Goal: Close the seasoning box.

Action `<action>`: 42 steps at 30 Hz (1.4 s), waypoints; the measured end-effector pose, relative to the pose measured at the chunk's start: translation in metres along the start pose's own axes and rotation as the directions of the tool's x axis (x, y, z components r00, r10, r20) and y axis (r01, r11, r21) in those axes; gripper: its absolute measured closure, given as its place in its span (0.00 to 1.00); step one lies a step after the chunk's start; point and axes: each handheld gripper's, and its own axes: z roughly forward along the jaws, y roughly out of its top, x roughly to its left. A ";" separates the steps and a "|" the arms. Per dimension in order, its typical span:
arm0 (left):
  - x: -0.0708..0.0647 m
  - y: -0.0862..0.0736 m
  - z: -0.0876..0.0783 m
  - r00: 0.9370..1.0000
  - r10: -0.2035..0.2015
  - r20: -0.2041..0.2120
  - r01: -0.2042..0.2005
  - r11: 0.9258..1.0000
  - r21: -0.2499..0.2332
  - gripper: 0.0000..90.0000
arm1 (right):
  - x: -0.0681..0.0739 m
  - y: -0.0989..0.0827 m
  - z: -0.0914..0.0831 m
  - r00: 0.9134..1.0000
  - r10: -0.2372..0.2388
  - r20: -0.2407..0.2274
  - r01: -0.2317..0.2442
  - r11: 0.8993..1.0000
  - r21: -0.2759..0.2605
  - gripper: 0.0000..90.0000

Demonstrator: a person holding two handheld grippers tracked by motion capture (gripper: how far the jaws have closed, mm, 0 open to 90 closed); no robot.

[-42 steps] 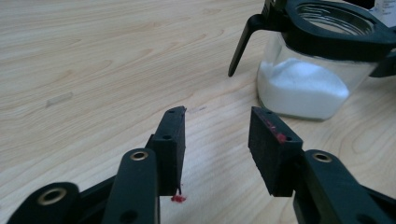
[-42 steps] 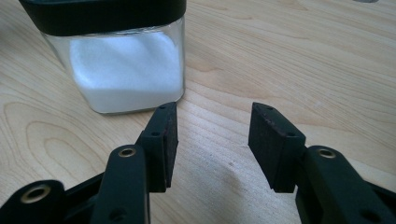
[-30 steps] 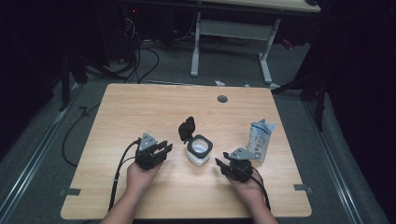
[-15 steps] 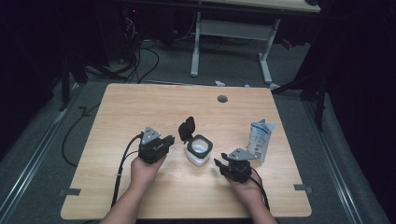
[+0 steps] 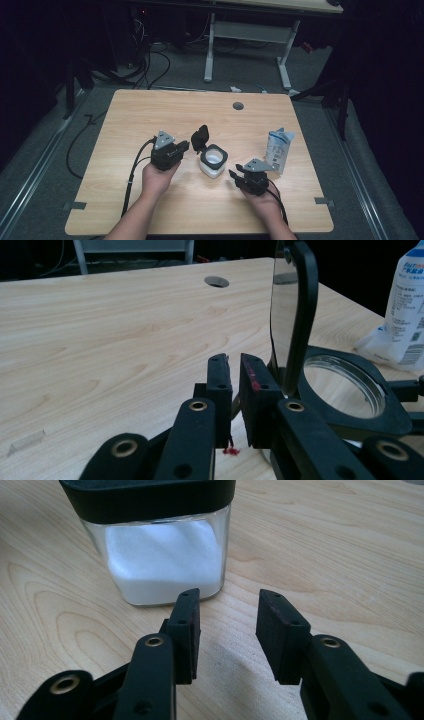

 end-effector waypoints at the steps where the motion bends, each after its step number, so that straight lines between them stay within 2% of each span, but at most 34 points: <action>1: 0.001 0.002 0.001 1.000 -0.002 0.001 0.002 1.000 0.007 0.95 | 0.000 0.000 0.000 1.000 -0.001 0.000 0.001 1.000 -0.003 0.73; 3: 0.001 0.004 0.002 1.000 0.004 0.004 -0.004 1.000 0.005 0.97 | 0.001 0.001 0.000 1.000 -0.003 -0.003 0.003 1.000 -0.002 0.79; 6: 0.001 0.008 0.002 1.000 0.008 0.005 -0.008 1.000 -0.005 0.98 | 0.005 0.004 -0.001 1.000 -0.029 -0.001 0.029 1.000 0.000 0.95; 8: 0.001 0.009 0.002 1.000 0.005 0.003 -0.005 1.000 -0.019 1.00 | 0.009 0.006 -0.001 0.999 -0.051 0.000 0.051 0.999 -0.003 1.00; 14: -0.001 0.010 0.002 1.000 -0.014 0.015 0.014 0.999 -0.029 1.00 | 0.018 0.010 0.001 0.996 -0.084 -0.023 0.084 0.996 -0.014 1.00; 16: -0.003 0.011 0.001 1.000 -0.017 0.024 0.018 0.999 -0.038 1.00 | 0.021 0.011 0.002 0.996 -0.082 -0.031 0.082 0.997 -0.012 1.00; 26: -0.014 0.012 0.001 0.999 -0.004 0.043 0.006 0.999 -0.043 1.00 | 0.024 0.014 0.007 0.994 -0.103 -0.044 0.102 0.995 -0.020 1.00; 42: -0.040 0.003 0.003 0.994 0.067 0.089 -0.064 0.997 -0.034 1.00 | 0.025 0.014 0.006 0.994 -0.102 -0.048 0.102 0.995 -0.019 1.00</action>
